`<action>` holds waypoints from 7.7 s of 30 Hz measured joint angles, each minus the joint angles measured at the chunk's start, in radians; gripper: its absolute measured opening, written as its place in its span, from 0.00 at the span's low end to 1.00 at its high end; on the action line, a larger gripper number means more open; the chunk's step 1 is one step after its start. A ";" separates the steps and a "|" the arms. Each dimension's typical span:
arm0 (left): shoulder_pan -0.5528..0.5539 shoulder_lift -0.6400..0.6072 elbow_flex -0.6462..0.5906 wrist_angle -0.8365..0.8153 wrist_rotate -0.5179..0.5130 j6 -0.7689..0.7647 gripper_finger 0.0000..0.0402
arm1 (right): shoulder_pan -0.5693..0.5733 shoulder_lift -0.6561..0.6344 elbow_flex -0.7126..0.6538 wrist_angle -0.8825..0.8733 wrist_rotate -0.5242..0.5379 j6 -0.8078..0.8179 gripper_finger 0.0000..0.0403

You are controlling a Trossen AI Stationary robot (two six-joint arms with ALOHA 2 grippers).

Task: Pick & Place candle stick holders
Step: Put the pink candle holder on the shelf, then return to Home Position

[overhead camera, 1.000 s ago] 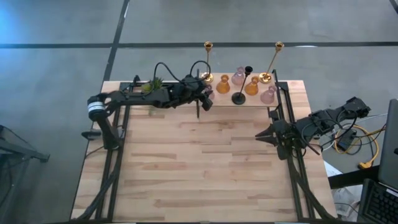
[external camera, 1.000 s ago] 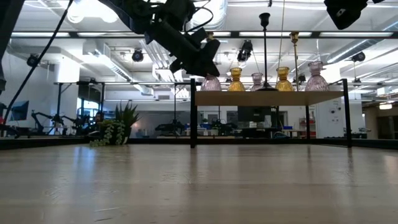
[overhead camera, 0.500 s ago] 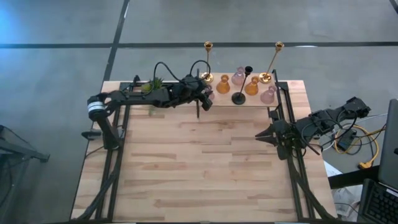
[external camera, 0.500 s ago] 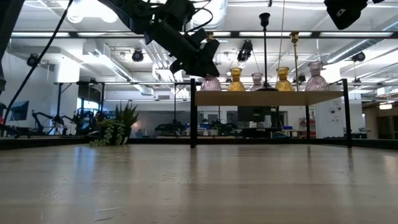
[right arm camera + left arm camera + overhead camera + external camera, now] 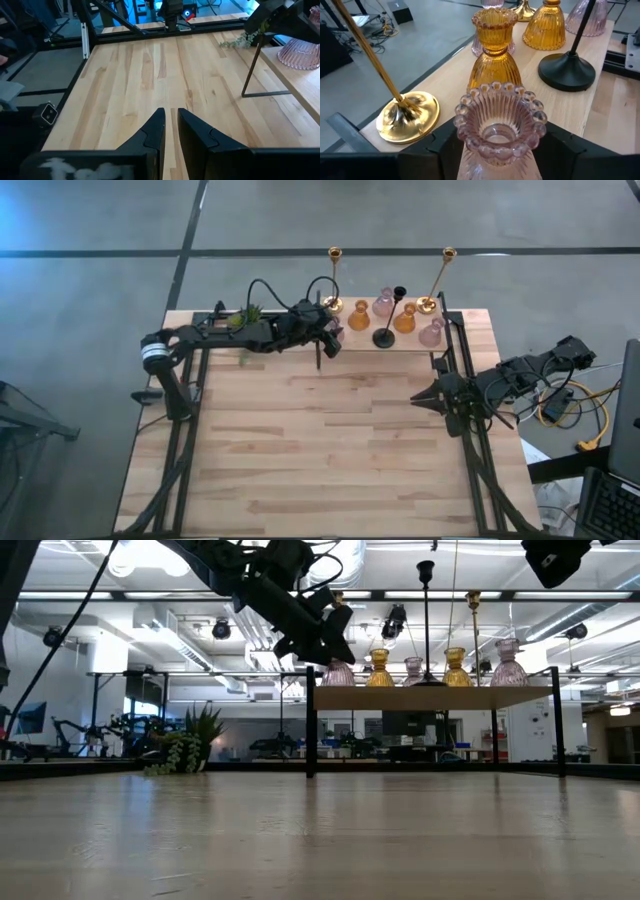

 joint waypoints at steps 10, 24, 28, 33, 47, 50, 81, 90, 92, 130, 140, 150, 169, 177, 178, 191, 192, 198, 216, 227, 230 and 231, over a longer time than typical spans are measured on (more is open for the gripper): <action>0.008 0.000 0.000 0.001 0.025 0.003 0.67 | 0.000 0.000 0.000 0.000 0.000 0.000 0.11; 0.007 -0.068 0.044 0.001 0.054 0.051 0.75 | 0.000 0.000 0.000 -0.001 0.000 0.019 0.11; 0.007 -0.119 0.070 -0.026 0.146 0.051 0.75 | 0.000 0.001 0.000 -0.001 0.000 0.019 0.11; -0.008 -0.228 0.081 -0.100 0.284 0.051 0.74 | 0.000 -0.010 0.000 -0.008 -0.001 0.014 0.11; -0.324 -0.750 -0.450 -0.048 0.210 0.084 0.35 | 0.000 -0.150 -0.020 -0.108 0.000 0.071 0.11; -0.402 -0.846 -0.624 0.077 0.169 0.079 0.26 | 0.000 -0.165 -0.059 -0.089 0.000 0.067 0.11; -0.437 -1.119 -1.270 0.482 0.259 0.103 0.00 | 0.000 -0.362 -0.406 0.296 0.027 -0.245 0.02; -0.298 -1.206 -1.271 0.382 0.394 0.113 0.00 | 0.000 -0.572 -0.478 0.241 0.025 -0.291 0.02; -0.275 -1.229 -1.271 0.354 0.395 0.126 0.00 | -0.001 -0.556 -0.494 0.258 0.048 -0.296 0.02; -0.217 -1.276 -1.269 0.226 0.387 -0.081 0.08 | -0.158 -0.561 -0.666 0.481 -0.376 -0.221 0.02; -0.217 -1.276 -1.269 0.222 0.387 -0.081 0.09 | -0.533 -0.570 -0.673 0.520 -0.506 -0.243 0.02; -0.217 -1.276 -1.268 0.222 0.387 -0.081 0.09 | -0.534 -0.576 -0.673 0.520 -0.498 -0.126 0.02; -0.217 -1.276 -1.268 0.220 0.387 -0.081 0.09 | -0.535 -0.548 -0.673 0.519 -0.496 -0.292 0.02; -0.220 -1.441 -1.270 0.149 0.387 -0.095 0.09 | -0.535 -0.547 -0.673 0.519 -0.496 -0.291 0.02; -0.220 -1.480 -1.270 0.123 0.387 -0.097 0.09 | -0.535 -0.547 -0.673 0.519 -0.496 -0.291 0.02; -0.224 -1.711 -1.271 -0.018 0.385 -0.052 0.09 | -0.535 -0.548 -0.673 0.519 -0.496 -0.290 0.02; -0.224 -1.711 -1.271 -0.019 0.384 -0.041 0.09 | -0.535 -0.548 -0.673 0.520 -0.496 -0.290 0.02; -0.224 -1.711 -1.271 -0.024 0.383 -0.007 0.09 | -0.535 -0.548 -0.673 0.519 -0.496 -0.289 0.02; -0.224 -1.706 -1.273 -0.017 0.387 -0.018 0.09 | -0.535 -0.547 -0.673 0.519 -0.496 -0.289 0.02; -0.224 -1.706 -1.273 -0.016 0.387 -0.018 0.09 | -0.535 -0.548 -0.673 0.519 -0.496 -0.290 0.02; -0.224 -1.706 -1.273 -0.016 0.387 -0.018 0.09 | -0.534 -0.548 -0.673 0.519 -0.496 -0.290 0.02; -0.224 -1.706 -1.273 -0.016 0.387 -0.018 0.09 | -0.535 -0.548 -0.673 0.519 -0.496 -0.289 0.02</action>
